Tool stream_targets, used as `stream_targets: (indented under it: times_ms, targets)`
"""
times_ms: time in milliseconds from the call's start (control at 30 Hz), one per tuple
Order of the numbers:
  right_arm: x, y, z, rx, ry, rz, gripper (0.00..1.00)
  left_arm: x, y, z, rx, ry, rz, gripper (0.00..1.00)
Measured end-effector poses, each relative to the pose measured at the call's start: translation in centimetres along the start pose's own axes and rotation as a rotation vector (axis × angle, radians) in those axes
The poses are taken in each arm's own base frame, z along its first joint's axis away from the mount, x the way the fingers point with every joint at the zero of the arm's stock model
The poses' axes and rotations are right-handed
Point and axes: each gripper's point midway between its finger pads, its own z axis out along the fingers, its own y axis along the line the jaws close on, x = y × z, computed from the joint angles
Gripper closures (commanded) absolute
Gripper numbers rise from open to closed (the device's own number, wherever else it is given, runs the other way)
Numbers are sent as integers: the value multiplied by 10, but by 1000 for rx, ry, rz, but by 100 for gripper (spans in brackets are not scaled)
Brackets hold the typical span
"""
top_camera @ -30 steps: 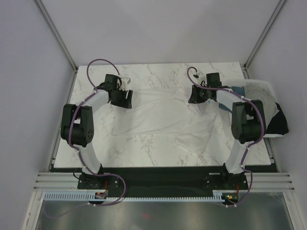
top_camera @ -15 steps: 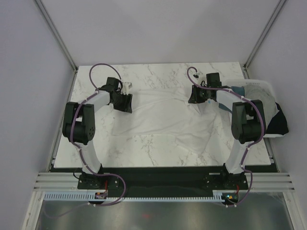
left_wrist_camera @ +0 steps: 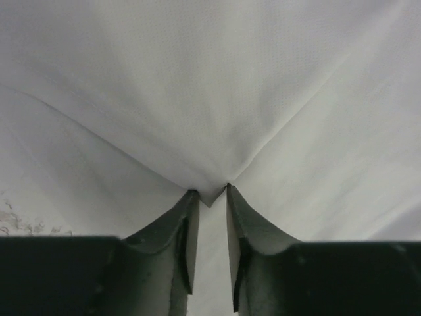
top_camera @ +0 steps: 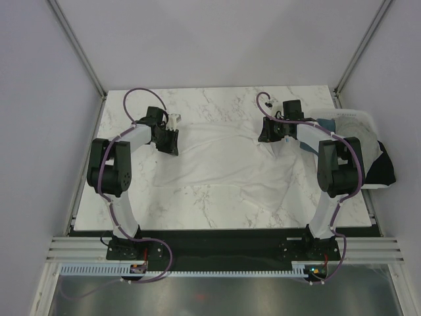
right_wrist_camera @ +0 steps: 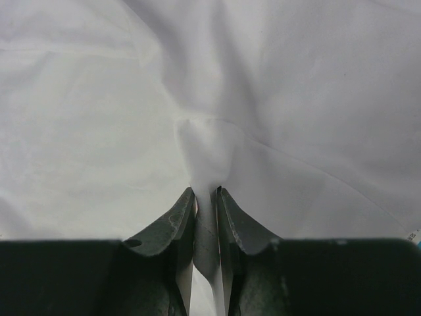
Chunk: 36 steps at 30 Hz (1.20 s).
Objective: Fold and stack the t-shirts
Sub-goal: Fold the tshirt
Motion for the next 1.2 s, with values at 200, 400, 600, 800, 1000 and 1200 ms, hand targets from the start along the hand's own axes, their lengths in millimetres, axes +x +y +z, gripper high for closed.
stream_targets:
  times_ms: [200, 400, 600, 800, 1000, 1200]
  targets:
    - [0, -1, -1, 6, -1, -9, 67, -1, 1, 1, -2, -2, -4, 98]
    - [-17, 5, -24, 15, -52, -27, 64, -6, 3, -6, -27, -22, 4, 98]
    - [-31, -1, -49, -28, -120, 78, 64, -30, 0, -36, -58, -118, 36, 98]
    - [13, -17, -48, -70, -43, 279, 66, -35, 2, -42, -77, -144, 41, 98]
    - [51, -25, -48, -118, 41, 446, 67, -30, 2, -41, -77, -133, 37, 98]
    - [57, -21, -52, -149, 62, 481, 67, -30, 3, -41, -78, -133, 37, 98]
